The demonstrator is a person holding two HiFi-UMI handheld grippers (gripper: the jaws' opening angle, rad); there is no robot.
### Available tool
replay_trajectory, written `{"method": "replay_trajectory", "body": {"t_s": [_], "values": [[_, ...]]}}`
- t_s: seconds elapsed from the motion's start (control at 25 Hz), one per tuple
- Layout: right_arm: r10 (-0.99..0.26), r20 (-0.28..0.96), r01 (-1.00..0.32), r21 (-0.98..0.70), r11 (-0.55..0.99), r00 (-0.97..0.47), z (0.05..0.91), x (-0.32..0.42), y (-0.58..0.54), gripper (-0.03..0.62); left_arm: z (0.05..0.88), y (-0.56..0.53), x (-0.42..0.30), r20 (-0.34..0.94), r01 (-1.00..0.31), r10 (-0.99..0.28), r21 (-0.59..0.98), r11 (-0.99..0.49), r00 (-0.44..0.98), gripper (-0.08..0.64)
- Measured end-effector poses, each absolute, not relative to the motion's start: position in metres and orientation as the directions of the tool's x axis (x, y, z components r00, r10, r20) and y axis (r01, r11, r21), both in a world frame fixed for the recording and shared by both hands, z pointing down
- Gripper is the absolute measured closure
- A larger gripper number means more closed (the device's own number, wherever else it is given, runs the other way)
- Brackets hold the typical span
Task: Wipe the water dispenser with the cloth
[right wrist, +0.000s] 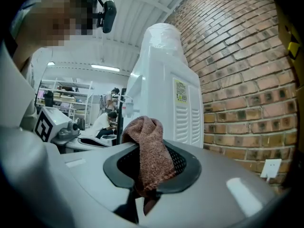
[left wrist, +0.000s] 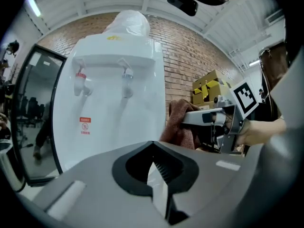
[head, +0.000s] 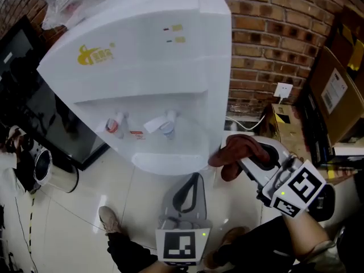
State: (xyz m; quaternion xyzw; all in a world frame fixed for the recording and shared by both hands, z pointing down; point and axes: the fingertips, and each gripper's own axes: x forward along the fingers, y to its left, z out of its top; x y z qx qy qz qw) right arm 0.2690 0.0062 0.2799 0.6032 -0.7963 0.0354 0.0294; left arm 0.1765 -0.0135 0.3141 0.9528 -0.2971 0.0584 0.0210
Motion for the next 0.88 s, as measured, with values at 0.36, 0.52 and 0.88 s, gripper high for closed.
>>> {"method": "replay_trajectory", "body": {"t_s": [0.36, 0.52, 0.88], "values": [[-0.913, -0.01, -0.906, 0.127, 0.403, -0.407, 0.239, 0.28, 0.003, 0.5, 0.246, -0.01, 0.178, 0.092, -0.724, -0.732, -0.104, -0.681, 0.675, 0.56], [-0.872, -0.103, -0.876, 0.131, 0.465, -0.478, 0.18, 0.273, 0.015, 0.501, 0.19, -0.007, 0.177, 0.038, -0.779, -0.791, -0.151, -0.609, 0.611, 0.56], [-0.822, -0.306, -0.87, 0.284, 0.403, -0.48, -0.013, 0.275, -0.007, 0.5, 0.067, -0.016, 0.157, -0.033, -0.882, -0.888, -0.146, -0.449, 0.458, 0.56]]}}
